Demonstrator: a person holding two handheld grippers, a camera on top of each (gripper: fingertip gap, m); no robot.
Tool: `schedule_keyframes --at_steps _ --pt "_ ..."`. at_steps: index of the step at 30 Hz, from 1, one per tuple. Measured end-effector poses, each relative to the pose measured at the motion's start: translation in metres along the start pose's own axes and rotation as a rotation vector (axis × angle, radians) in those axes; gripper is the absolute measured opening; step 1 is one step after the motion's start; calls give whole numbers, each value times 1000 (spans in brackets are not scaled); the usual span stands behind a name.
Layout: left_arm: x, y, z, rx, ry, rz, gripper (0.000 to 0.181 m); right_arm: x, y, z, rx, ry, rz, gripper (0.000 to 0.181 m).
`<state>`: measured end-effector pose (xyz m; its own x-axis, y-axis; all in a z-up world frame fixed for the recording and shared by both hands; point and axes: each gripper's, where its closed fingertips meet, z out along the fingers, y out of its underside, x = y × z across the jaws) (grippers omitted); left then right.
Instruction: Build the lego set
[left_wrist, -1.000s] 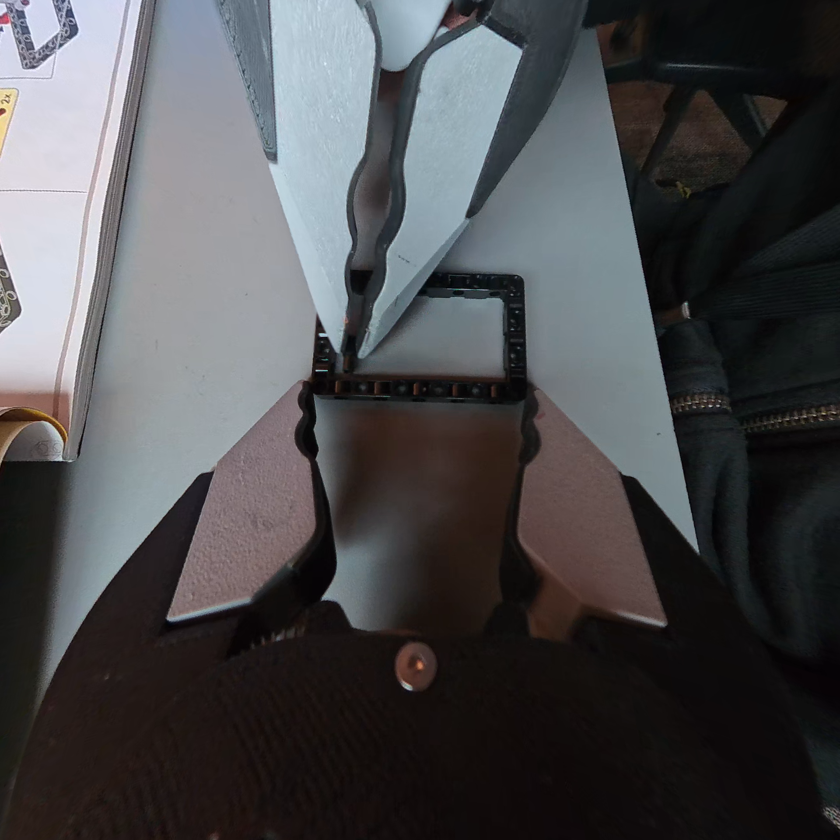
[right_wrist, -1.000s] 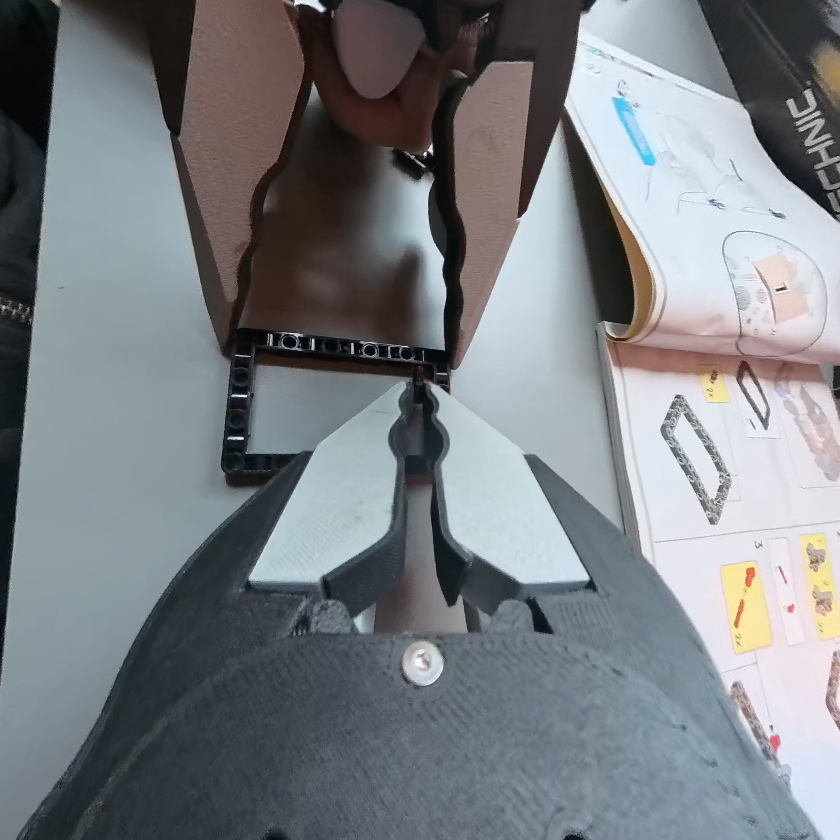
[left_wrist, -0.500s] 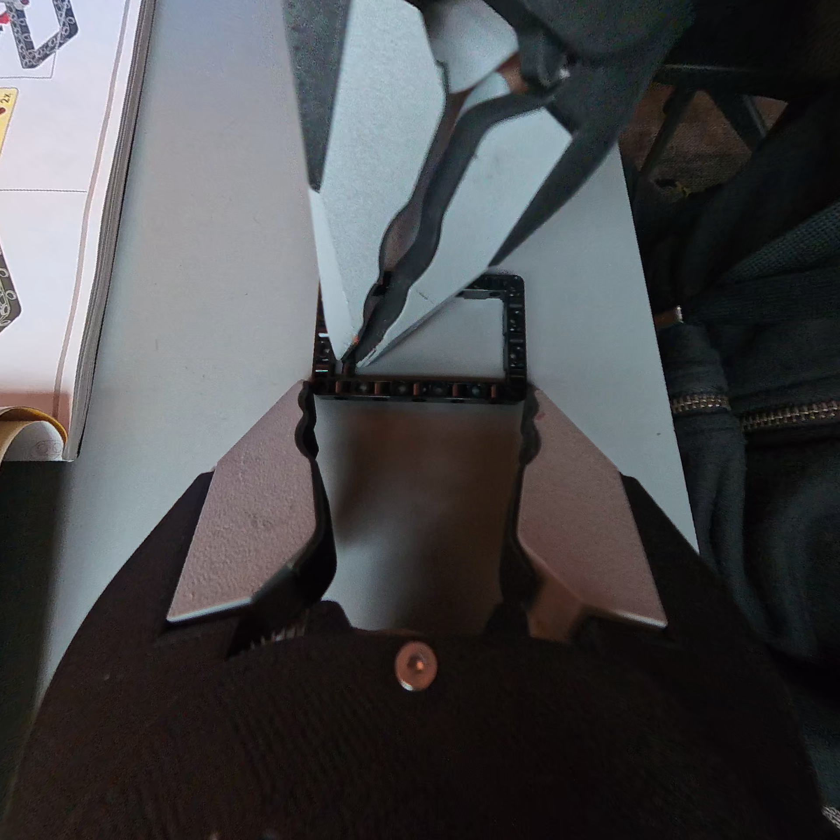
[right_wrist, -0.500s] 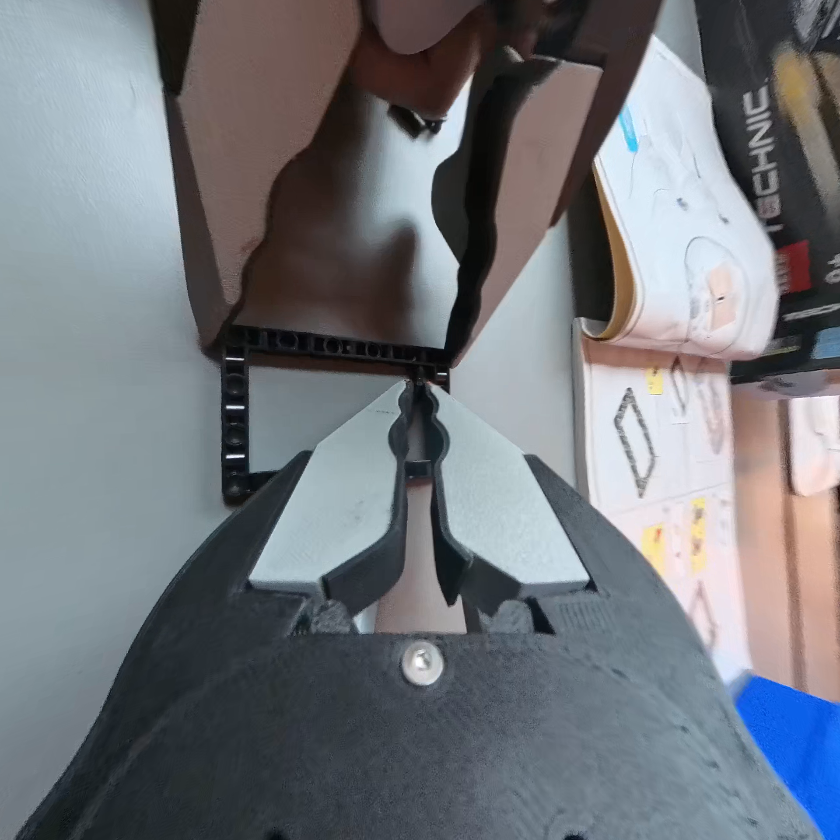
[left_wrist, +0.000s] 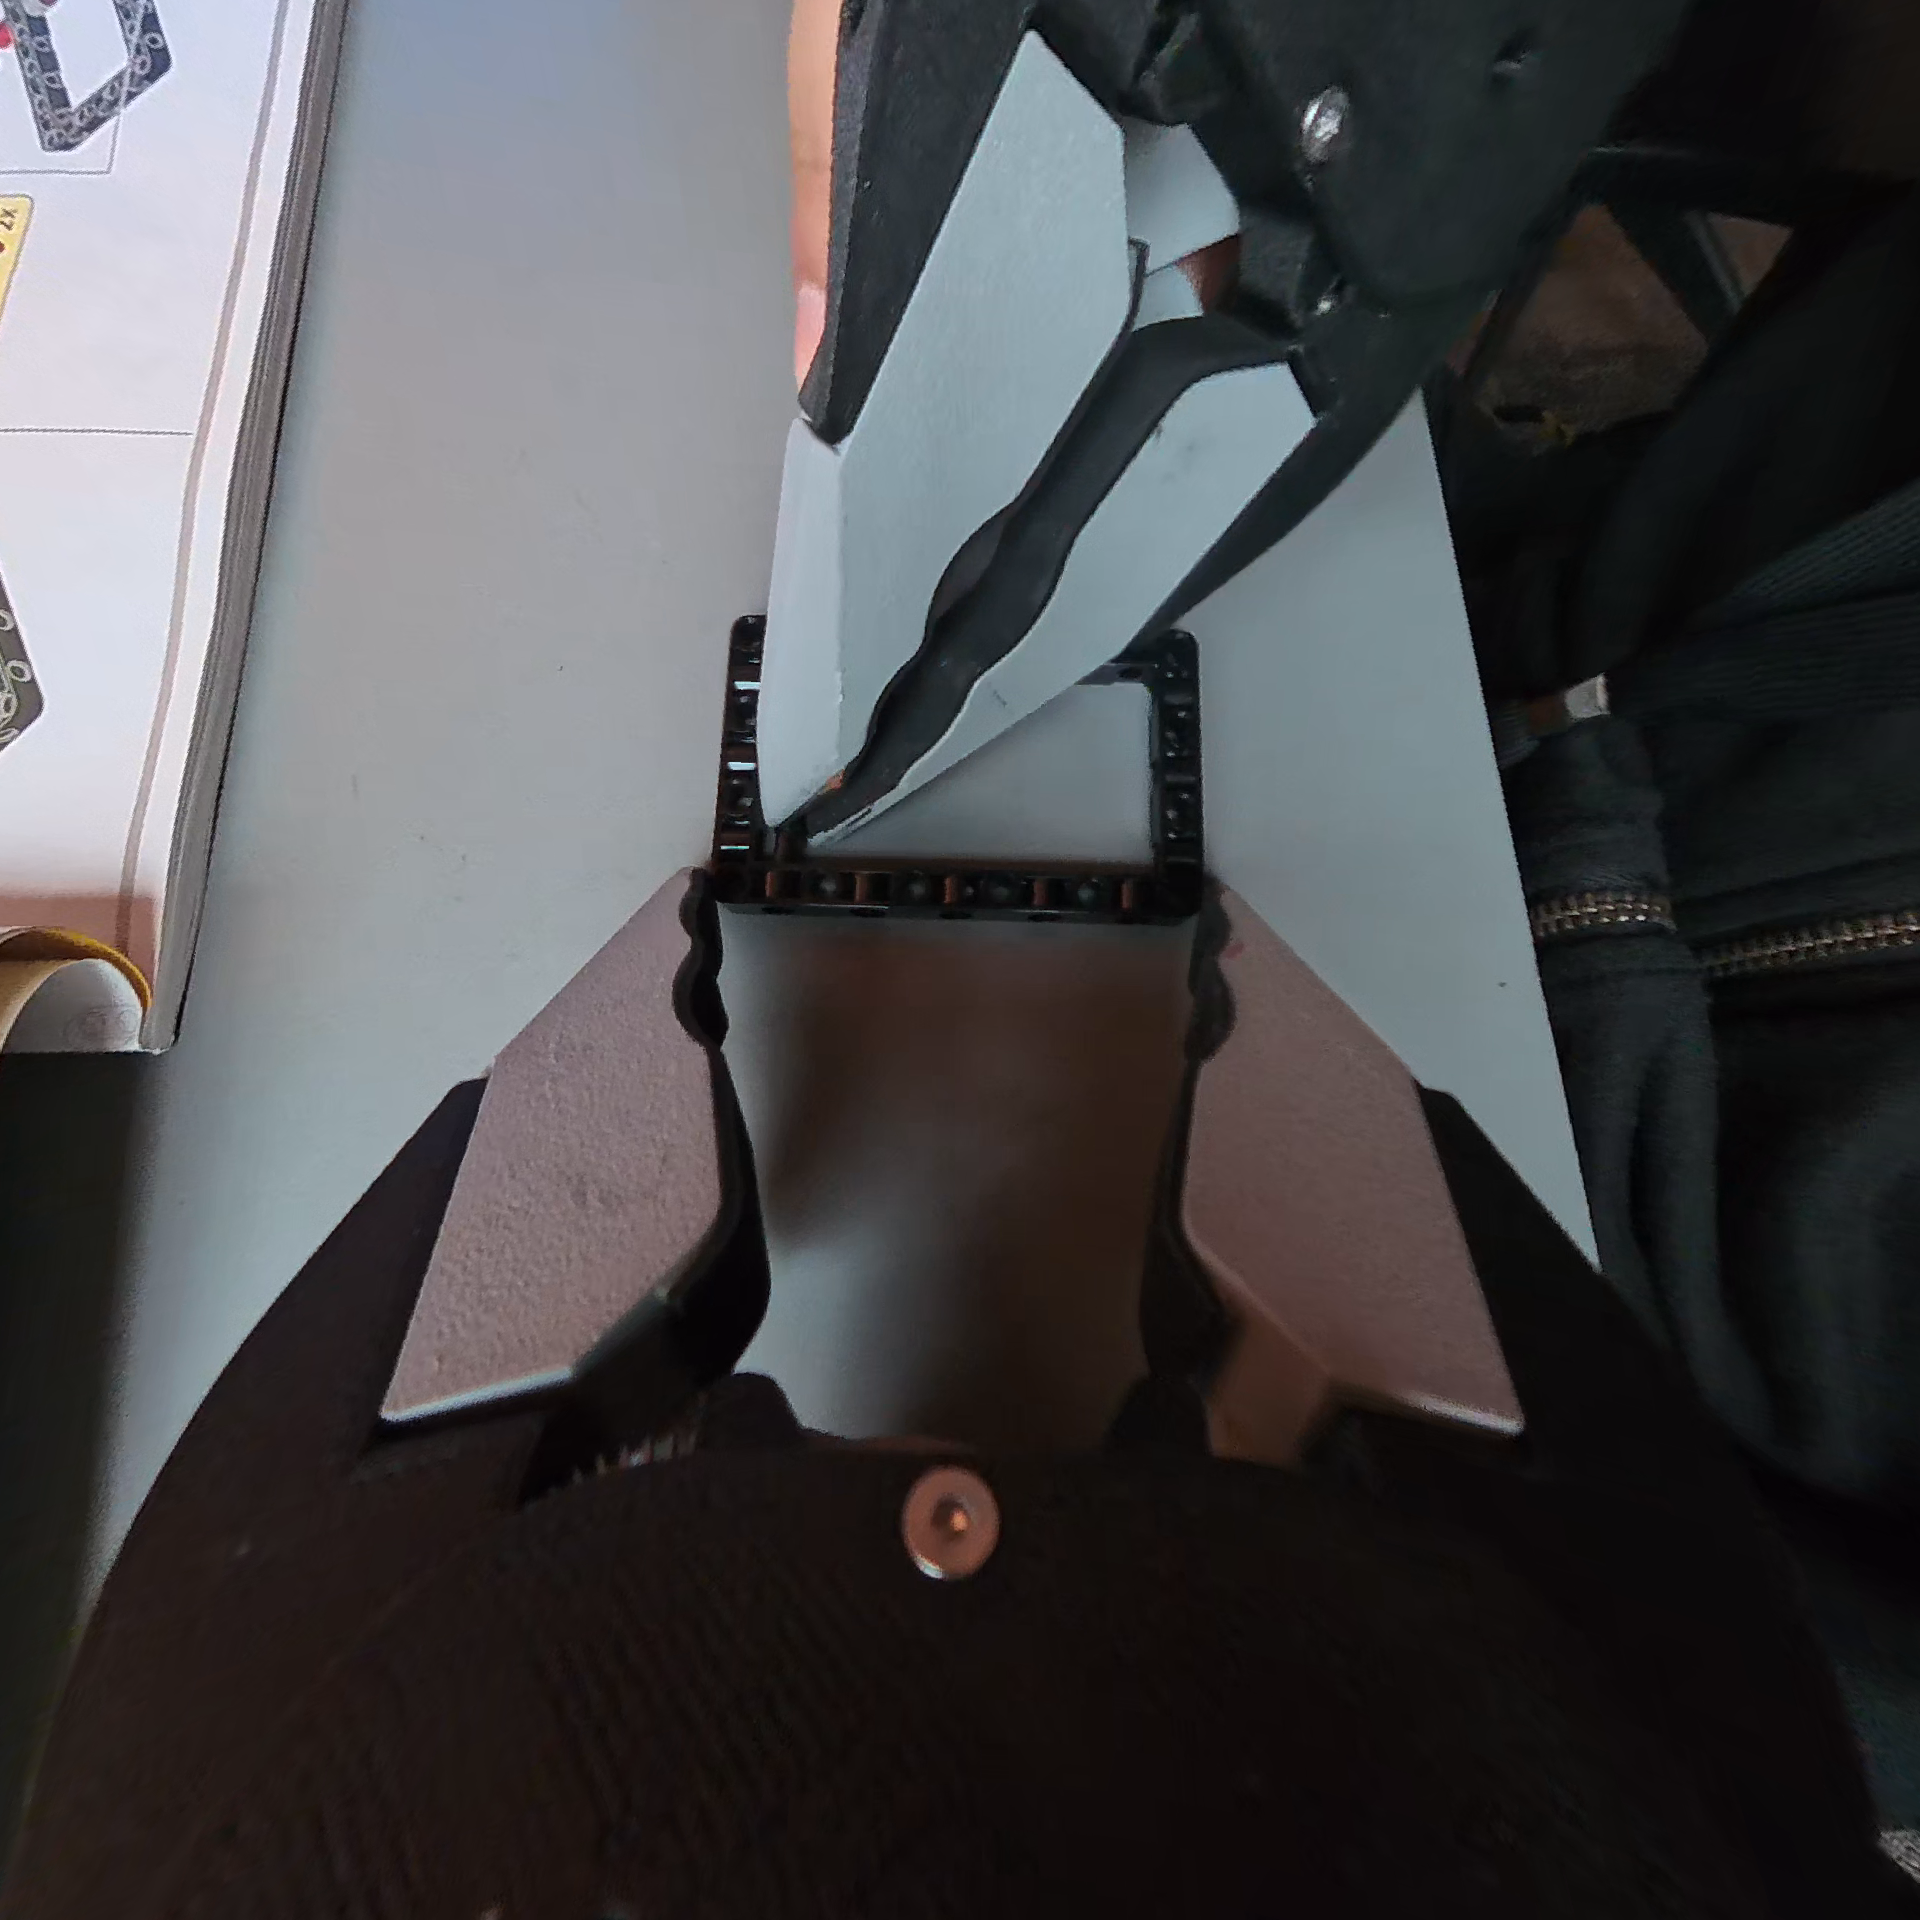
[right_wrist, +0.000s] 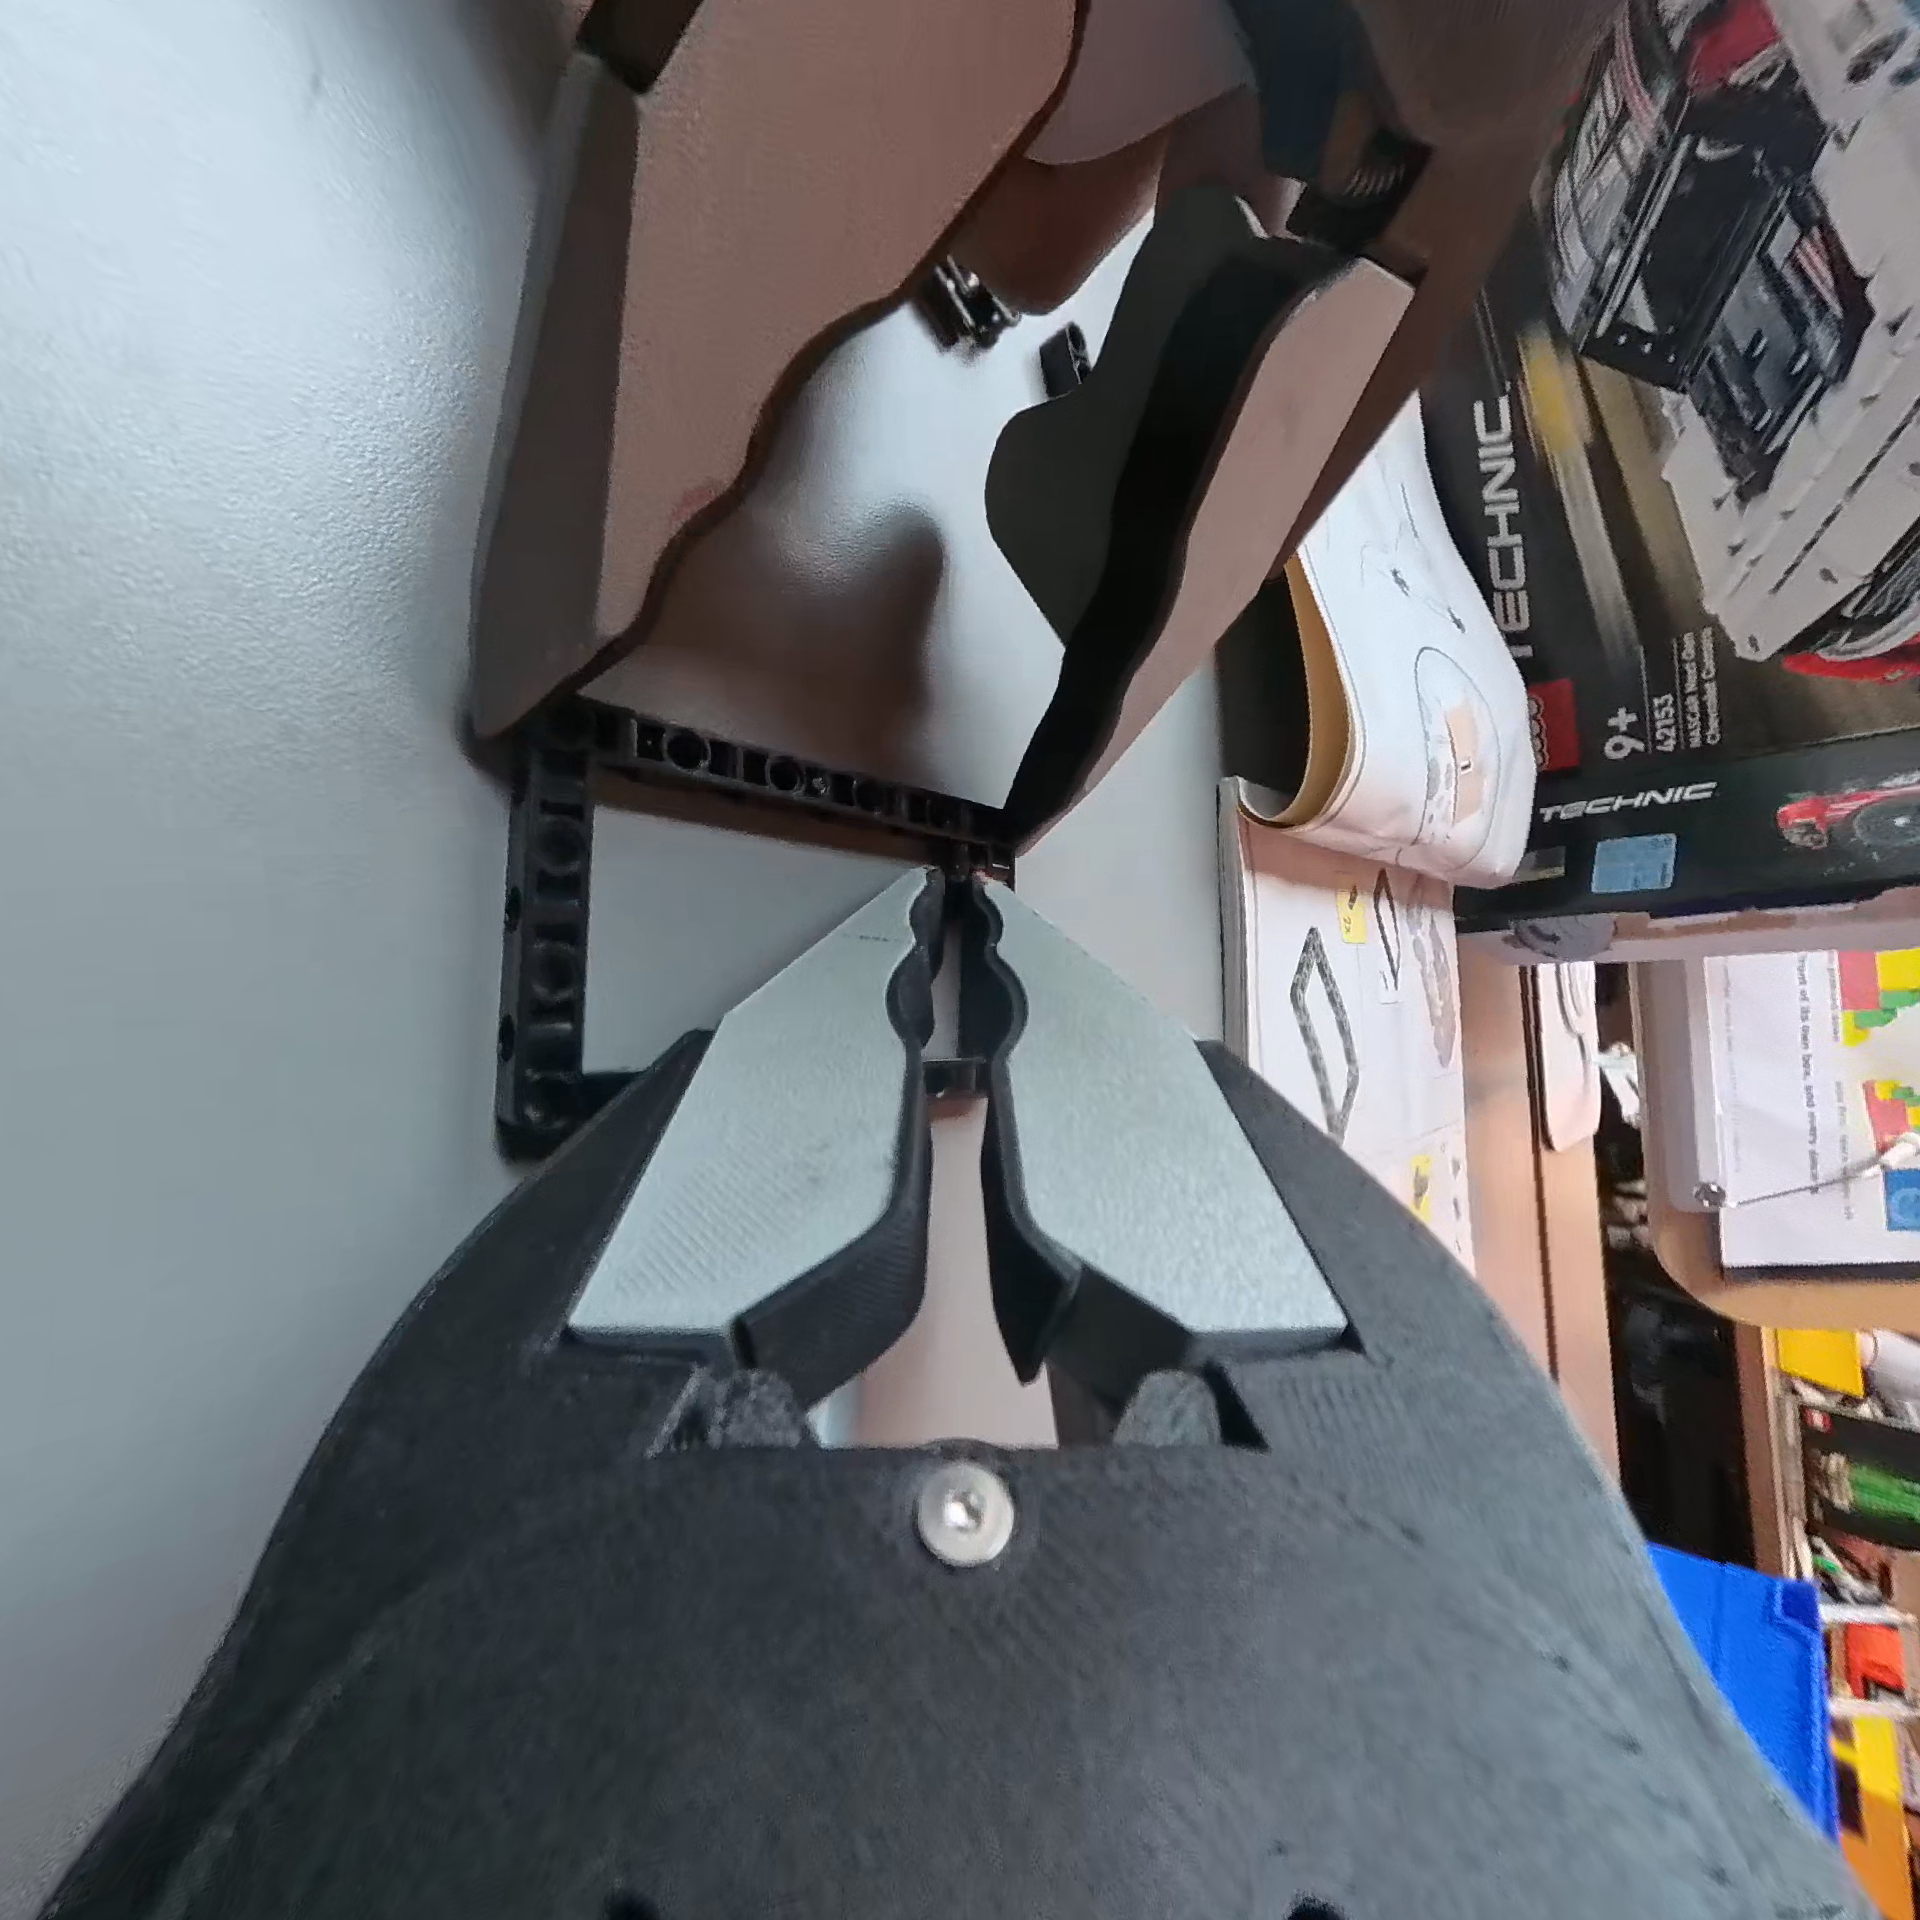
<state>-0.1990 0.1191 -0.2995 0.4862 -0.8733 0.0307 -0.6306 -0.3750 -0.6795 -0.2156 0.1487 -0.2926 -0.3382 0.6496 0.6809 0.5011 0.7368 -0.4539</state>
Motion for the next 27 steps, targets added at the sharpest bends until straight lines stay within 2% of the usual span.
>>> schedule_keyframes --at_steps 4,9,17,22,27 --pt "0 0 0 0 1 1 90 0 -1 0 68 -39 -24 0" --pt "-2 1 -1 -1 -5 -4 90 4 -5 3 74 77 -147 0" --pt "-1 0 0 2 -1 -4 90 5 -11 -3 210 -130 133 0" --pt "-1 0 0 2 -3 -3 90 13 -13 -15 284 -144 216 0" --pt "-1 0 0 0 -8 -5 90 25 -5 -29 314 -176 369 9"
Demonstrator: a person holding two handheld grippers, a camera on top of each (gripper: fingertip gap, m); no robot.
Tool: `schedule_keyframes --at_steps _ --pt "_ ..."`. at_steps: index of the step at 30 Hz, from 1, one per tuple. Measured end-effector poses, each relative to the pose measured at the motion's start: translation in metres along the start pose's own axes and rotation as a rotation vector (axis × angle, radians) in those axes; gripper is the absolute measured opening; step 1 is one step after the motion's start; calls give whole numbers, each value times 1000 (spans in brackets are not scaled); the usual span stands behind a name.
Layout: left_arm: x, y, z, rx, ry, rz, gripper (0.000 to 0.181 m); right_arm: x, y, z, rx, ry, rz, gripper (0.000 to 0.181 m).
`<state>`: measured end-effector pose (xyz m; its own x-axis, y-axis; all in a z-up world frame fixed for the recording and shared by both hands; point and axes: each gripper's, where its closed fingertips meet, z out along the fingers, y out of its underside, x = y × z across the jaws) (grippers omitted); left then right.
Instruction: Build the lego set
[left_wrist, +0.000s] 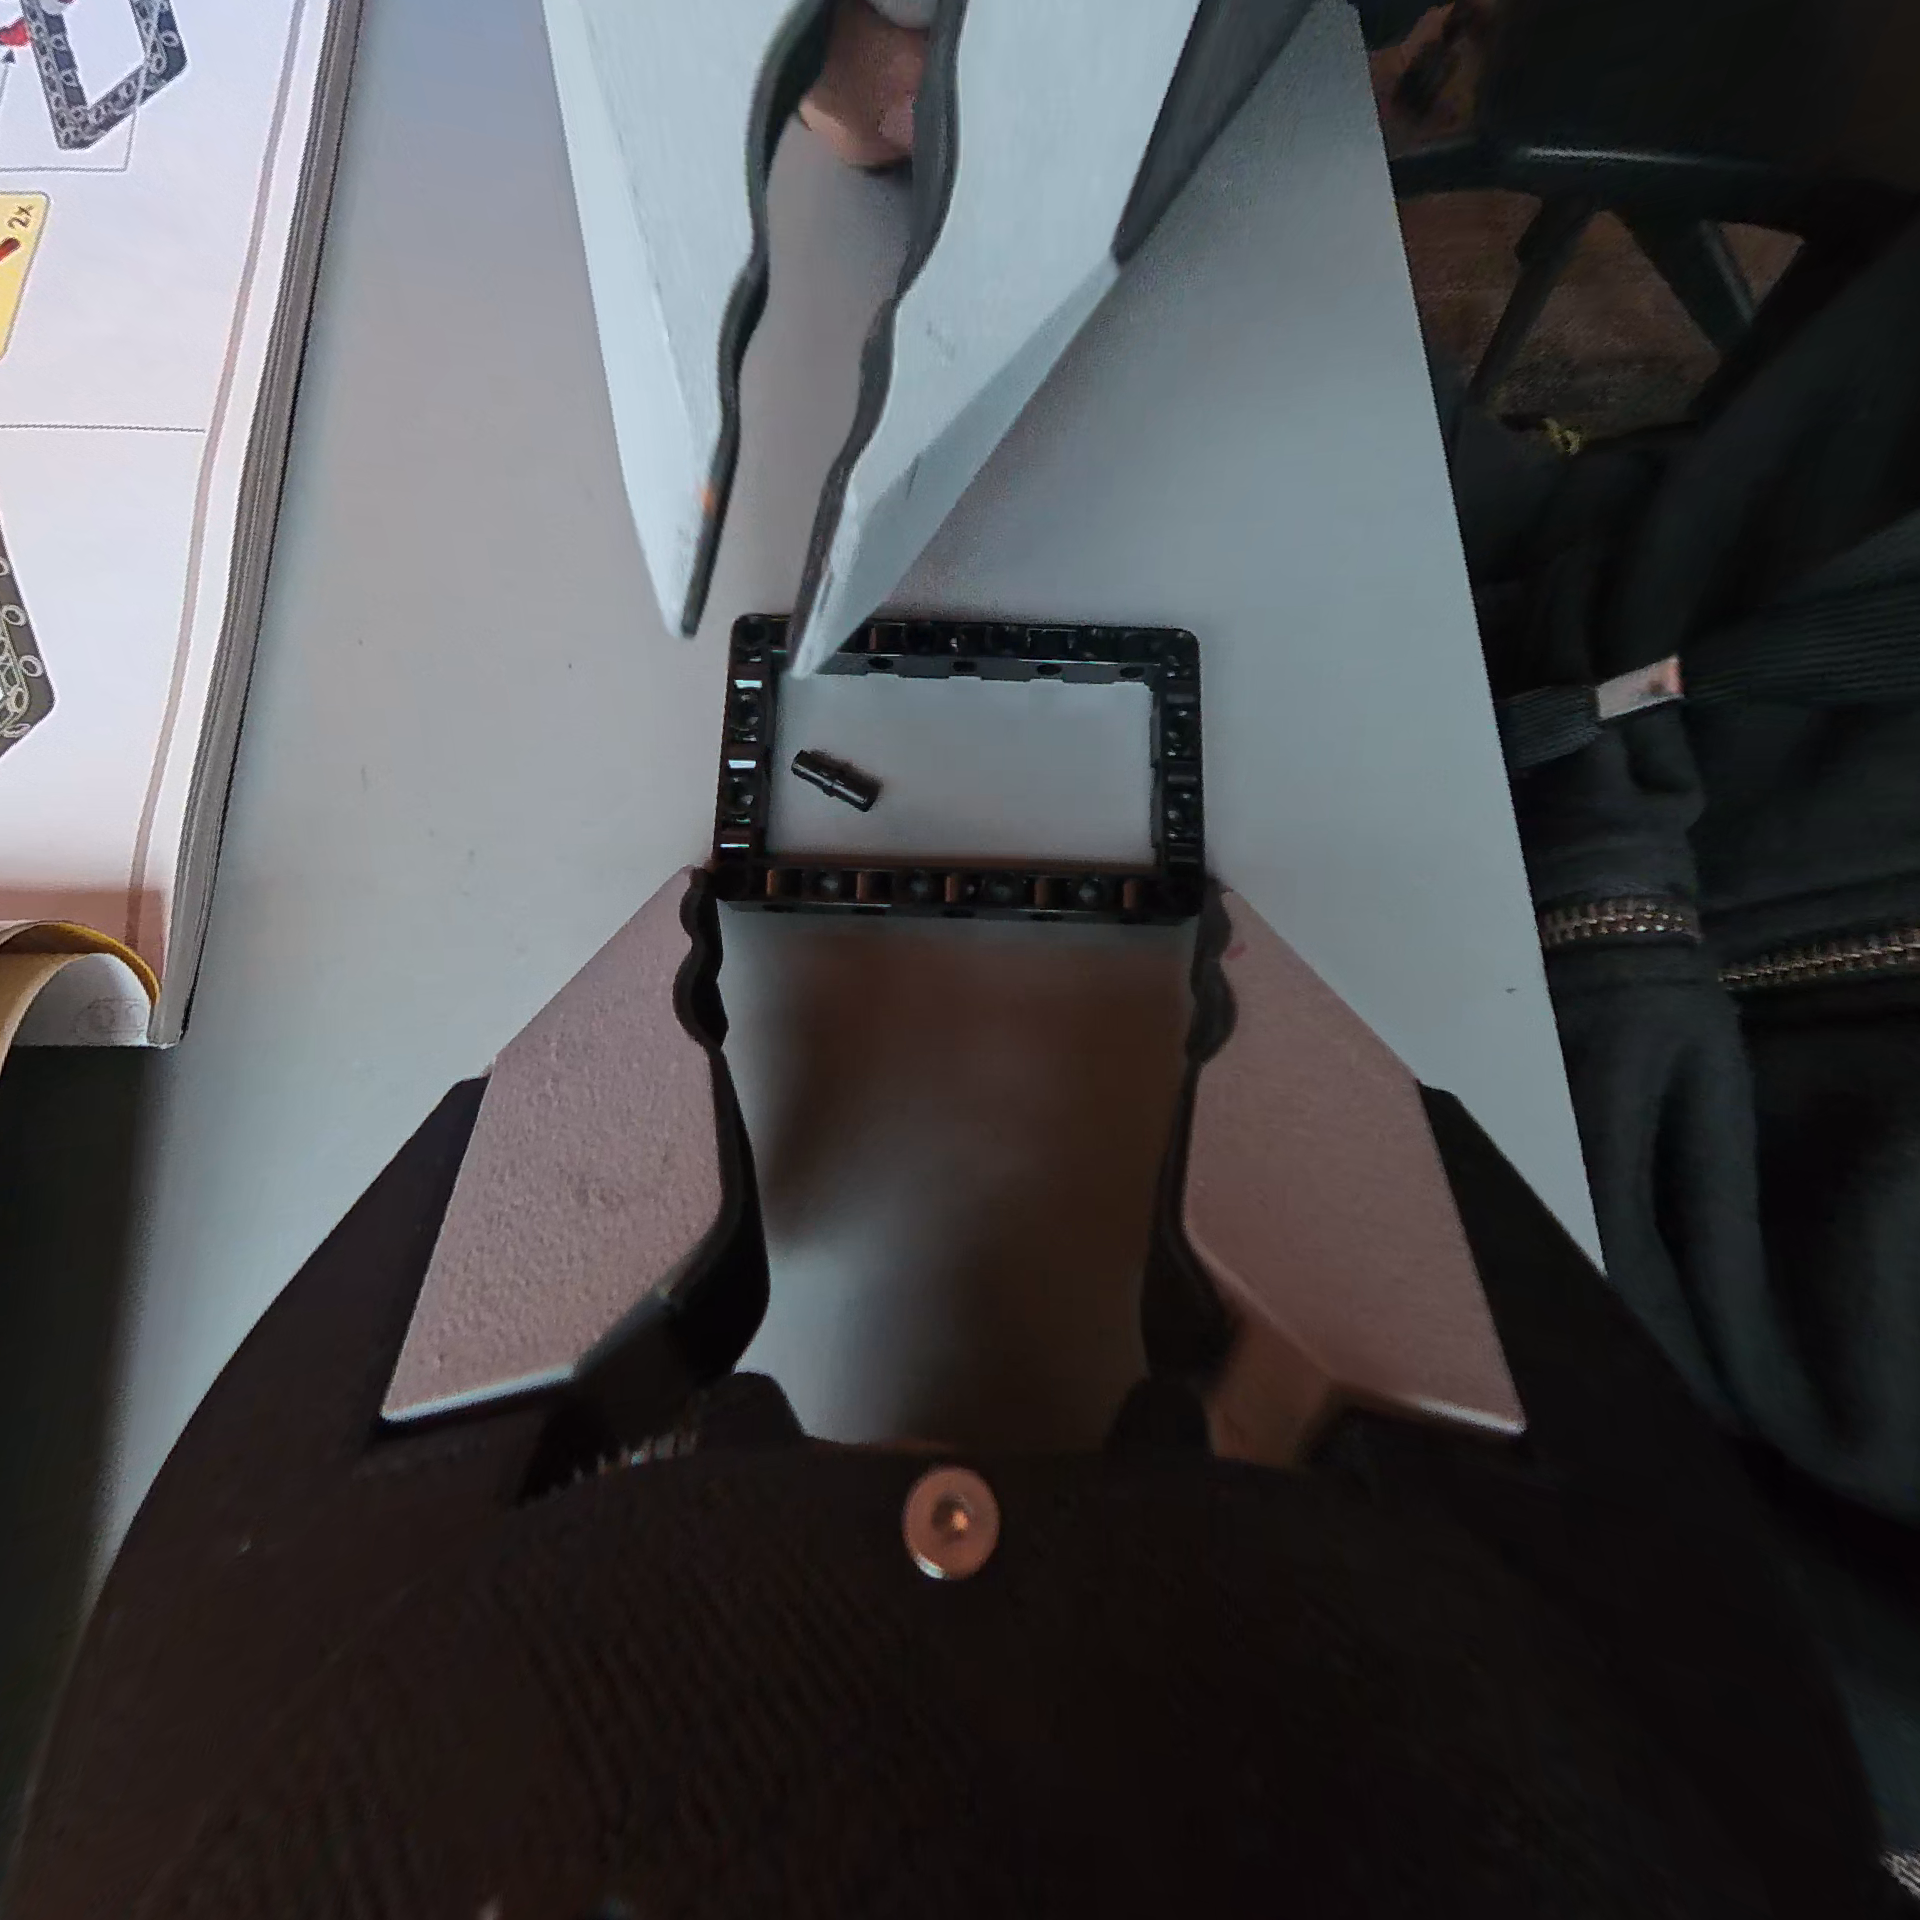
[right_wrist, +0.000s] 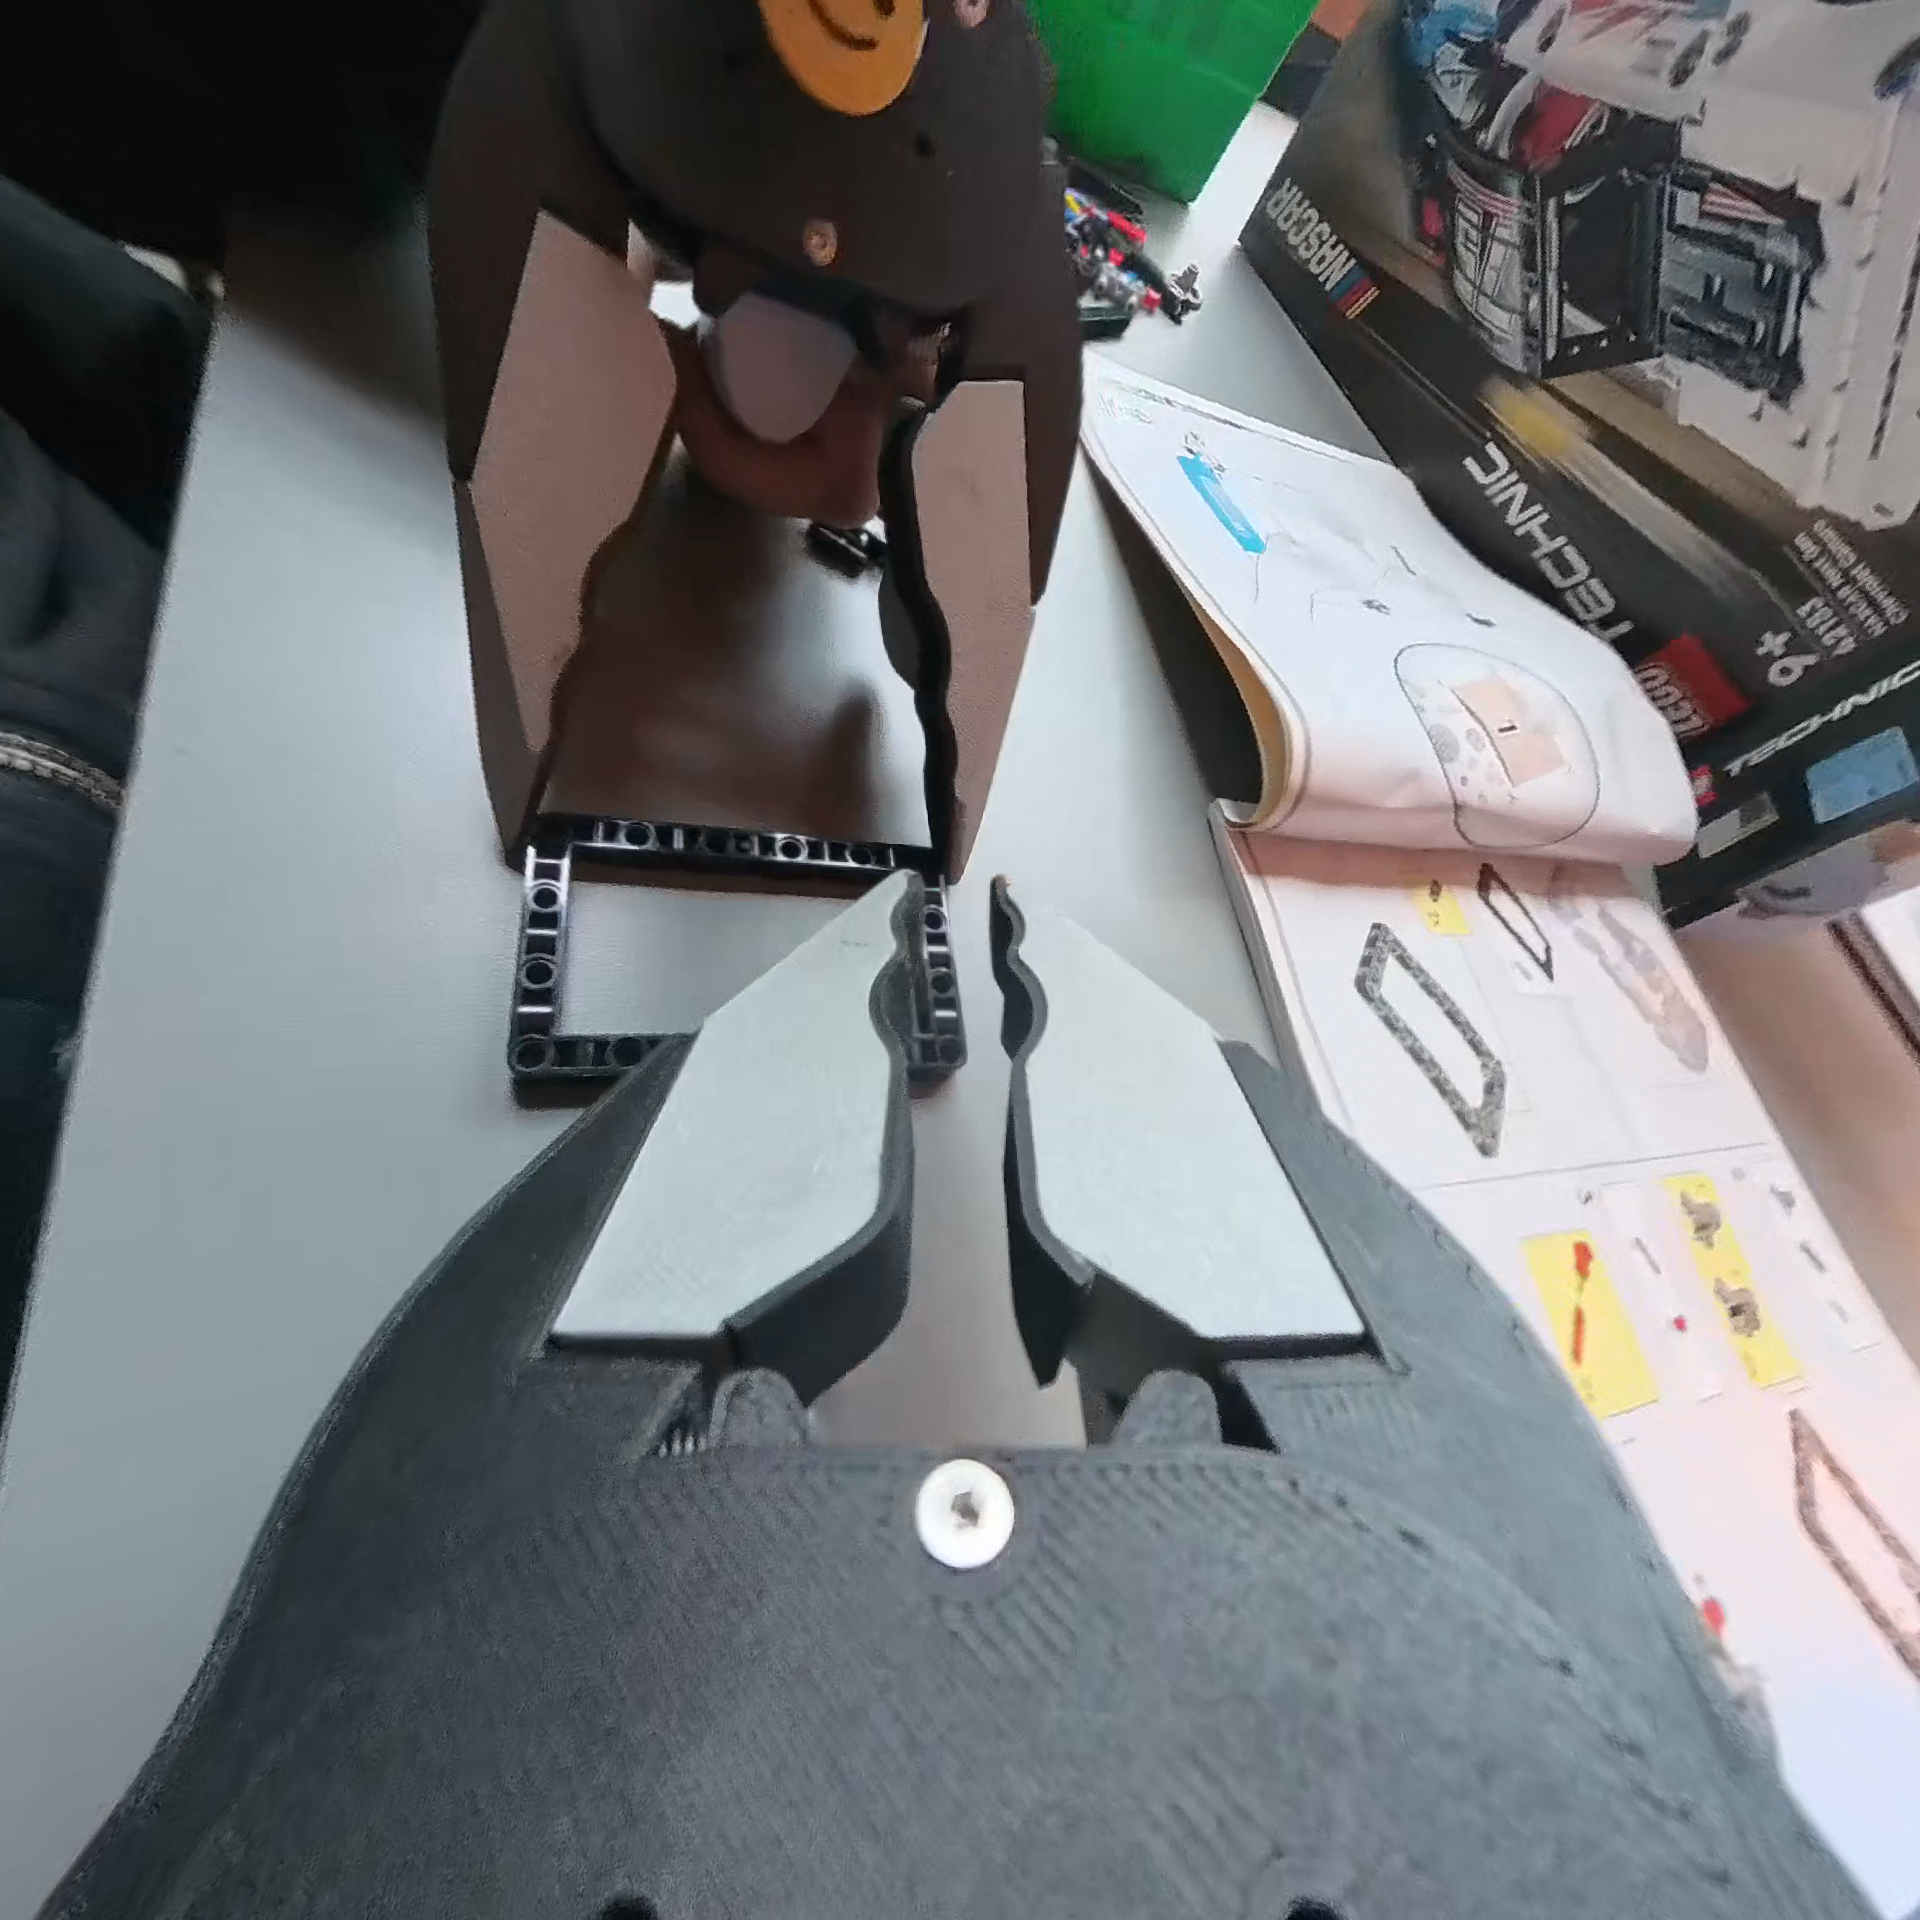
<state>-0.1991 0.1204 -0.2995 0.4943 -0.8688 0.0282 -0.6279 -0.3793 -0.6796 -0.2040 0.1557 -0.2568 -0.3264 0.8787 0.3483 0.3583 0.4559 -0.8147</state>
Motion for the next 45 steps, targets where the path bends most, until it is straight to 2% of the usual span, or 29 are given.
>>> schedule_keyframes --at_steps 6,11,15,18,21,25,27,32,36,41,45 --pt "0 -1 1 -3 -13 -8 90 -13 4 -9 -49 -63 152 8" --pt "4 -4 4 -11 -23 -9 90 -22 13 0 -205 -44 11 6" --pt "4 -6 5 -36 -51 -34 90 -28 17 5 -281 -98 -4 6" --pt "3 -5 4 -47 -61 -34 90 -23 6 2 -198 -40 16 3" --pt "0 -4 0 -46 -88 -22 90 -7 0 -10 -47 56 142 6" --pt "2 -8 -12 1 -129 -23 90 39 1 -45 98 326 243 10" --pt "7 -9 -22 18 -146 -24 90 52 -2 -58 192 381 291 12" --pt "10 -10 -43 126 -230 -22 87 56 5 -57 198 327 387 19" --pt "8 11 -36 54 -222 -74 87 54 3 -57 198 335 363 16" --pt "15 -21 -60 275 -262 -31 81 47 0 -53 201 290 347 13" --pt "17 -14 -55 322 -275 5 80 44 1 -49 201 219 399 11"
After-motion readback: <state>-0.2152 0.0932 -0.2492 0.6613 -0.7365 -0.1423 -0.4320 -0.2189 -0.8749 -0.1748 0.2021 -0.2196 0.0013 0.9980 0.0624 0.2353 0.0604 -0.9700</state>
